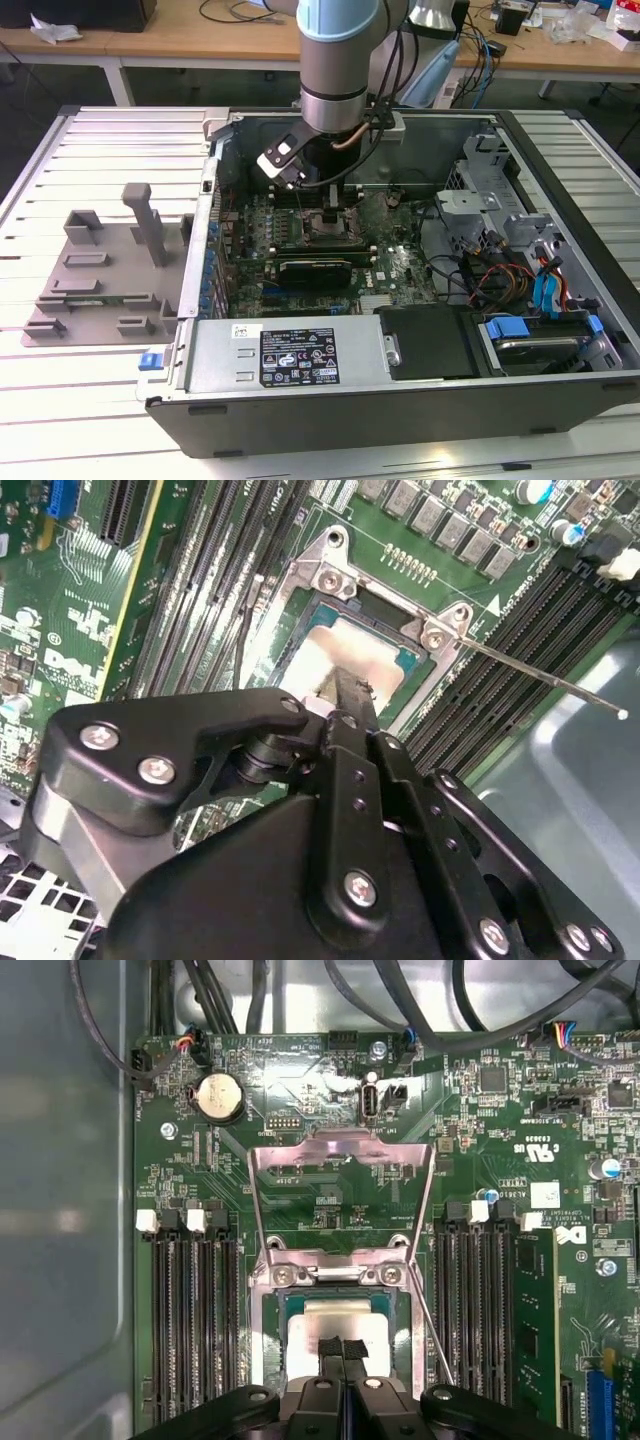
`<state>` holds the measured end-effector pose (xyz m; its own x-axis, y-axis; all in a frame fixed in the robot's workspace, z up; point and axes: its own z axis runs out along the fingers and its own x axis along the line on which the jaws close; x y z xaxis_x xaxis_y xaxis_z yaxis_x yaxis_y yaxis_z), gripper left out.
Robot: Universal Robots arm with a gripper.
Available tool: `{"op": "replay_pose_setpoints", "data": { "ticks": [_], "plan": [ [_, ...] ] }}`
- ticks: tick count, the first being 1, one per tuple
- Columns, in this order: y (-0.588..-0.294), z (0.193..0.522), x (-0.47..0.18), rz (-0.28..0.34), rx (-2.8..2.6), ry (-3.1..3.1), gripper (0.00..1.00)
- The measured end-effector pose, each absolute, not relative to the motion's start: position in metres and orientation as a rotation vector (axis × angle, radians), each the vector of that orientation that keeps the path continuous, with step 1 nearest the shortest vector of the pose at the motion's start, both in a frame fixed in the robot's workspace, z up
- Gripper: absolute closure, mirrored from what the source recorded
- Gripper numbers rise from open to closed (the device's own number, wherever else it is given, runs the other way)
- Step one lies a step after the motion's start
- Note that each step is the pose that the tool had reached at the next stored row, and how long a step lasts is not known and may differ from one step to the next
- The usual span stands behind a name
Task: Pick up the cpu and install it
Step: 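Place the cpu into insertion slot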
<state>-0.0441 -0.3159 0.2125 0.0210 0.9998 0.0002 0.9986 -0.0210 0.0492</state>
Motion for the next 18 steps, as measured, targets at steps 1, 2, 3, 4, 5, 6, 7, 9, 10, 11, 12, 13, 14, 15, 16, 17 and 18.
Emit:
{"op": "replay_pose_setpoints", "data": {
  "ticks": [1,2,3,4,5,6,7,9,10,11,12,13,14,15,16,17,18],
  "plan": [
    [-0.316,0.21,-0.044,0.054,2.22,2.173,0.89],
    [-0.316,0.21,-0.044,0.053,2.219,2.173,0.89],
    [-0.316,0.21,-0.044,0.054,2.22,2.173,0.89],
    [-0.316,0.209,-0.044,0.054,2.22,2.173,0.89],
    [-0.316,0.206,-0.044,0.054,2.22,2.173,0.89],
    [-0.316,0.206,-0.044,0.054,2.22,2.173,0.89],
    [-0.316,0.204,-0.044,0.052,2.219,2.173,0.89],
    [-0.316,0.203,-0.044,0.052,2.219,2.173,0.89],
    [-0.316,0.203,-0.044,0.053,2.22,2.173,0.89],
    [-0.316,0.203,-0.044,0.053,2.22,2.173,0.89],
    [-0.316,0.203,-0.044,0.054,2.22,2.173,0.89],
    [-0.316,0.206,-0.044,0.057,2.22,2.173,0.89],
    [-0.316,0.21,-0.044,0.054,2.22,2.173,0.89],
    [-0.316,0.214,-0.044,0.054,2.22,2.173,0.89],
    [-0.316,0.219,-0.044,0.054,2.219,2.173,0.89],
    [-0.315,0.223,-0.044,0.054,2.219,2.173,0.89],
    [-0.315,0.23,-0.044,0.054,2.219,2.173,0.89]
  ]
}}
